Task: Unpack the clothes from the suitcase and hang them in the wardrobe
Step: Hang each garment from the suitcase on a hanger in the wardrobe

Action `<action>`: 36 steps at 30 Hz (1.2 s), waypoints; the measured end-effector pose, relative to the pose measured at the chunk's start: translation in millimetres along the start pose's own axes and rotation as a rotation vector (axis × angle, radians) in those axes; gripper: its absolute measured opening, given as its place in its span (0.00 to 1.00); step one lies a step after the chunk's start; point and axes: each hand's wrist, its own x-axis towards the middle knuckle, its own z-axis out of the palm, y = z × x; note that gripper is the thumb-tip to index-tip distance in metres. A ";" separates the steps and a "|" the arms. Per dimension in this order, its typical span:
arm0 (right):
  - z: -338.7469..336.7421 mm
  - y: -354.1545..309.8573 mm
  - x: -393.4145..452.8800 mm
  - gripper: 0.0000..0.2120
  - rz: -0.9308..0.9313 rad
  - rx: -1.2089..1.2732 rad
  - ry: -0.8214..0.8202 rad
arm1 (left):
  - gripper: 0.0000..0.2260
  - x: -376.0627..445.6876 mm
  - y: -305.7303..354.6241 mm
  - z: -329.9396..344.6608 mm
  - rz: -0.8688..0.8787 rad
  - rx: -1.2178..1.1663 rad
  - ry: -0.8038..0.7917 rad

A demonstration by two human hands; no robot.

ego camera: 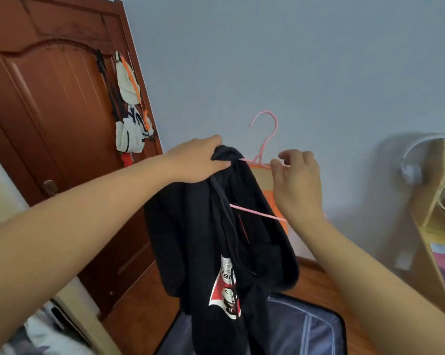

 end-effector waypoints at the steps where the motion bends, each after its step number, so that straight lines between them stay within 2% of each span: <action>1: 3.9 -0.8 -23.2 0.04 -0.088 0.049 0.077 | 0.14 2.4 -5.3 4.1 -0.022 -0.028 0.033; 2: 11.5 0.5 -47.5 0.02 -0.163 0.083 0.031 | 0.13 3.7 -8.5 6.4 -0.032 -0.070 0.072; 3: 24.0 4.9 -68.5 0.03 -0.200 0.102 -0.125 | 0.12 4.8 -10.0 7.3 -0.034 -0.116 0.107; 5: 54.5 19.2 -92.2 0.19 -0.083 0.170 -0.532 | 0.11 8.4 -9.6 6.5 -0.022 -0.182 0.139; 6: 67.8 24.6 -93.1 0.25 0.025 0.244 -0.658 | 0.11 9.9 -9.4 5.1 -0.024 -0.203 0.146; 8: 86.9 38.5 -87.6 0.23 0.082 0.288 -0.786 | 0.12 14.2 -19.7 3.5 -0.060 -0.239 0.180; 9: 86.5 42.1 -87.7 0.19 0.015 0.190 -0.819 | 0.13 15.3 -31.0 1.6 -0.101 -0.245 0.214; 12: 75.4 78.6 -92.2 0.13 -0.251 -0.122 -0.818 | 0.13 1.3 -75.5 -10.9 -0.265 -0.342 0.331; 14: 57.1 117.0 -80.6 0.12 -0.327 -0.253 -0.690 | 0.10 -18.2 -103.5 -14.6 -0.295 -0.436 0.318; 15: 47.2 133.7 -65.9 0.12 -0.343 -0.300 -0.602 | 0.10 -28.3 -115.2 -10.8 -0.283 -0.397 0.260; 18: 21.7 154.8 -6.4 0.06 -0.518 -0.485 -0.482 | 0.12 -57.5 -138.8 13.8 -0.184 0.052 0.087; 20: 10.8 150.6 25.1 0.10 -0.615 -0.557 -0.472 | 0.19 -69.2 -142.2 27.0 -0.108 0.205 0.034; 22: 6.0 133.1 42.4 0.09 -0.597 -0.474 -0.473 | 0.22 -71.3 -140.6 36.1 -0.082 0.200 0.028; 24: 13.8 106.9 51.0 0.15 -0.587 -0.267 -0.454 | 0.14 -67.6 -133.4 44.3 -0.107 0.157 0.060; 27: 34.6 62.3 46.7 0.22 -0.492 -0.067 -0.433 | 0.14 -61.4 -125.1 52.6 -0.195 -0.047 0.229; 29: 36.7 48.2 45.7 0.25 -0.353 -0.030 -0.565 | 0.15 -57.2 -123.8 50.7 -0.258 -0.223 0.366; 32: 23.2 52.0 41.1 0.09 -0.217 -0.181 -0.848 | 0.18 -49.1 -118.2 45.1 -0.325 -0.376 0.437; 34: 24.3 56.8 40.4 0.07 -0.254 -0.229 -0.807 | 0.20 -41.6 -109.3 42.1 -0.342 -0.373 0.421; 36: 27.7 46.4 39.4 0.09 -0.327 -0.131 -0.700 | 0.22 -37.1 -97.8 35.3 -0.328 -0.341 0.392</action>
